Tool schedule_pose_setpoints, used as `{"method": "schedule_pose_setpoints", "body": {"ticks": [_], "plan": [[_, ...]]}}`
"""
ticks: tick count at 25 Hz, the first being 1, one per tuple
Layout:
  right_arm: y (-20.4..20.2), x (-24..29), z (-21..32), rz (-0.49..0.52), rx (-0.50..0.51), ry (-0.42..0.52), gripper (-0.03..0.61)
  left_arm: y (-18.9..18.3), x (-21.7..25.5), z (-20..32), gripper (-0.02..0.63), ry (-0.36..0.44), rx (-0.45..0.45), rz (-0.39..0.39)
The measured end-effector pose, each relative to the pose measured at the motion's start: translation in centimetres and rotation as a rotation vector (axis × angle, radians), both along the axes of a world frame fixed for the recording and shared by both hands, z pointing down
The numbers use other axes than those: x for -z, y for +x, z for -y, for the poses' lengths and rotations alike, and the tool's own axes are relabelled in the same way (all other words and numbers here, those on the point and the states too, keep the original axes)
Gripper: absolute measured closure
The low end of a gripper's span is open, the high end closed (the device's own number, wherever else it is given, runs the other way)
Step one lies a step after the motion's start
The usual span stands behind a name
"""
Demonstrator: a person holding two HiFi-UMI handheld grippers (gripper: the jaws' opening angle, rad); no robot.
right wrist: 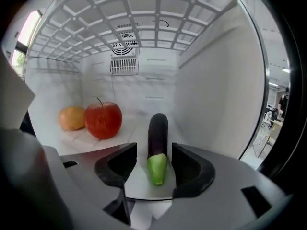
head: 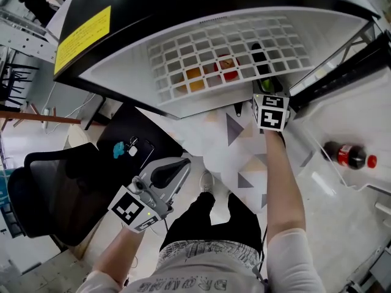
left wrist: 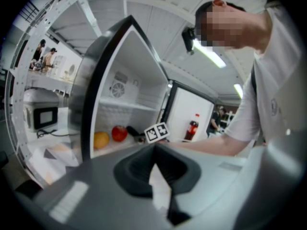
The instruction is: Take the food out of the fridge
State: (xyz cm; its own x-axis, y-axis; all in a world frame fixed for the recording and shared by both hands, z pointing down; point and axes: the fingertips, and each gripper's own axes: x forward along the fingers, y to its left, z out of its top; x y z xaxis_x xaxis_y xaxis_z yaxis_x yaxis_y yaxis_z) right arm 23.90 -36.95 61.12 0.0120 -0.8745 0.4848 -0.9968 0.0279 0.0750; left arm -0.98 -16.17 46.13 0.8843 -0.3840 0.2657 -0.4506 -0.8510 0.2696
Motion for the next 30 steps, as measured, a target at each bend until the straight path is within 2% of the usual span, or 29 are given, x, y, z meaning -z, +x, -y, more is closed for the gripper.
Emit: {"method": "schedule_pose_setpoints", "body": {"ticks": [4,7,21,30], "plan": [[0.3,-0.1,0.1,-0.022,-0.002,-0.015,0.396,0.0,0.1,0.0,0.607,0.003,-0.002,-0.004],[0.4,0.0,0.1,-0.026,-0.004,-0.021,0.459,0.0,0.3,-0.1,0.607,0.009,-0.007,-0.005],[-0.4,4.3,-2.6,0.031,-0.016,0.037,0.463,-0.5,2.6,-0.9,0.607,0.038,-0.010,-0.022],[-2.8,8.2,-6.5,0.057,0.009,0.041,0.463,-0.7,5.1,-1.2,0.607,0.052,-0.018,-0.053]]}}
